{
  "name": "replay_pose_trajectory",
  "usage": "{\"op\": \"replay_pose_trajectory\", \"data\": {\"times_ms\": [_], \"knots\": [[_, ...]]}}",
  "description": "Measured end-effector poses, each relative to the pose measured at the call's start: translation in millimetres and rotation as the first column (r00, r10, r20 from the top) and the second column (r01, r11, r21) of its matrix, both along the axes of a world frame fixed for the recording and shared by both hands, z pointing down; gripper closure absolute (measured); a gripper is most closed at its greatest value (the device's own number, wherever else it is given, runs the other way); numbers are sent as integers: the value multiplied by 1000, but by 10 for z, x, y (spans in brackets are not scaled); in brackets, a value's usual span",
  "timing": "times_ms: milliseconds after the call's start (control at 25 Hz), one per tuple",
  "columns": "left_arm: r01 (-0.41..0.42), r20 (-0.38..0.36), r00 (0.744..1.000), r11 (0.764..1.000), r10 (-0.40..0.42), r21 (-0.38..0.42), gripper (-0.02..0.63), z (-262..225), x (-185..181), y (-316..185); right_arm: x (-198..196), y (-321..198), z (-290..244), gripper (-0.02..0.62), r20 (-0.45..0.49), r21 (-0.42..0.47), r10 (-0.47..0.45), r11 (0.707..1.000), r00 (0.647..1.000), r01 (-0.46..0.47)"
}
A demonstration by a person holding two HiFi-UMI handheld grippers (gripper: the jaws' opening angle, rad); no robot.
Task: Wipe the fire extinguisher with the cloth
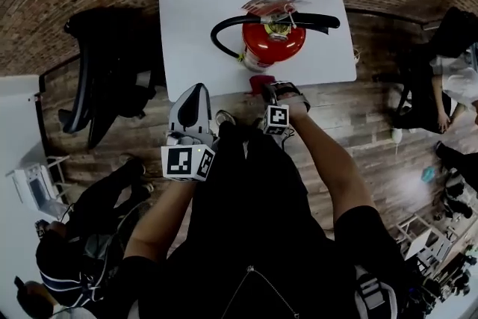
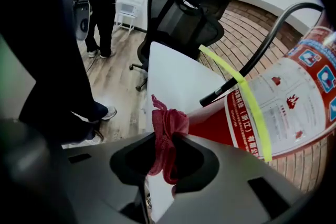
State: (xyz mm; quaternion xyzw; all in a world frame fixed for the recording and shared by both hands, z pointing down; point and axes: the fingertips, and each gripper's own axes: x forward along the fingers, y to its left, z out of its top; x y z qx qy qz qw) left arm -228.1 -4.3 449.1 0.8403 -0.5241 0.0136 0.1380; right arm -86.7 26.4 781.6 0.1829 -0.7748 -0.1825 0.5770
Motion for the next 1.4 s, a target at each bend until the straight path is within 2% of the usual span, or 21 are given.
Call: {"op": "replay_pose_trajectory", "data": {"times_ms": [240, 440, 680, 920, 1400], "knots": [[138, 20, 990, 990, -138, -26, 577, 64, -142, 332, -9, -81, 224, 495, -63, 43, -70, 996, 996, 73], [207, 33, 978, 977, -206, -54, 577, 166, -240, 583, -48, -240, 181, 497, -106, 156, -80, 983, 991, 96], [182, 51, 983, 980, -178, -81, 575, 306, -252, 663, -47, -337, -16, 497, -84, 265, -11, 964, 996, 33], [140, 49, 989, 989, -138, -45, 576, 216, -319, 593, -47, -288, -208, 499, -72, 277, 17, 961, 997, 4], [92, 35, 995, 996, -92, -7, 577, -51, -395, 629, -64, -314, -757, 499, -64, 347, 51, 938, 997, -25]]}}
